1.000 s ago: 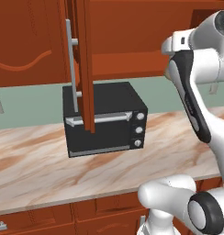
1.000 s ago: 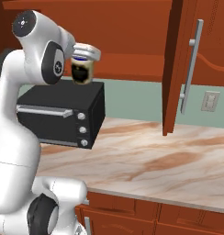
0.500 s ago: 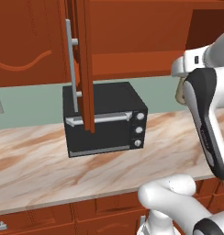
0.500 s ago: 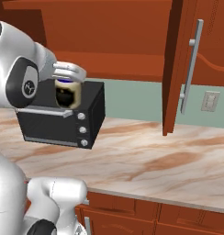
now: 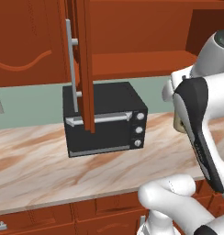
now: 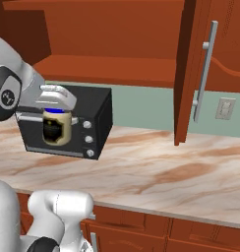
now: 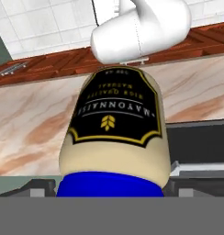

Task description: Move the mayonnaise and shaker from the cabinet to the dining counter.

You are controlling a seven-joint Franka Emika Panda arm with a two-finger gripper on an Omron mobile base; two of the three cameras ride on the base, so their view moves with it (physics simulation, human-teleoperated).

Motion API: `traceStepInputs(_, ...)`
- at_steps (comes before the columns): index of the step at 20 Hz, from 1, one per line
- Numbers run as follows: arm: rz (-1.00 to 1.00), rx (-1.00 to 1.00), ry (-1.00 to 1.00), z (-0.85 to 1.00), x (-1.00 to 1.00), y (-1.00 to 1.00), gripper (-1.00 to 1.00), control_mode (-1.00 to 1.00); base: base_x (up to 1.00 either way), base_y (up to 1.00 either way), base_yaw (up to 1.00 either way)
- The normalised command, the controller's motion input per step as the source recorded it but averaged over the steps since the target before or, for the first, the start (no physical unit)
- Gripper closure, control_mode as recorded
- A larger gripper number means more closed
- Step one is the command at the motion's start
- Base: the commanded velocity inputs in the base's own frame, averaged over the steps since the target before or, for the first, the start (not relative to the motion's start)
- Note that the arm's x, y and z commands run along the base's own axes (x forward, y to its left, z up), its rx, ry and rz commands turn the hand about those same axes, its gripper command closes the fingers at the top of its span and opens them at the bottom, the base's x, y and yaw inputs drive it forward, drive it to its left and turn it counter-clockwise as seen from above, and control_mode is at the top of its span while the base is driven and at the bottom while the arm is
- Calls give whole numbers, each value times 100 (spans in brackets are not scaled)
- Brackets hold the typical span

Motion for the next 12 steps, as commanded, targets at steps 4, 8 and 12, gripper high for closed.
traceStepInputs(4,0,-1,17,-52,-1,32,100,-100,0,0,0)
traceStepInputs(8,0,-2,4,-25,-23,19,100,100,-25,0,0)
traceStepInputs(12,0,0,0,0,0,0,100,100,-100,-1,0)
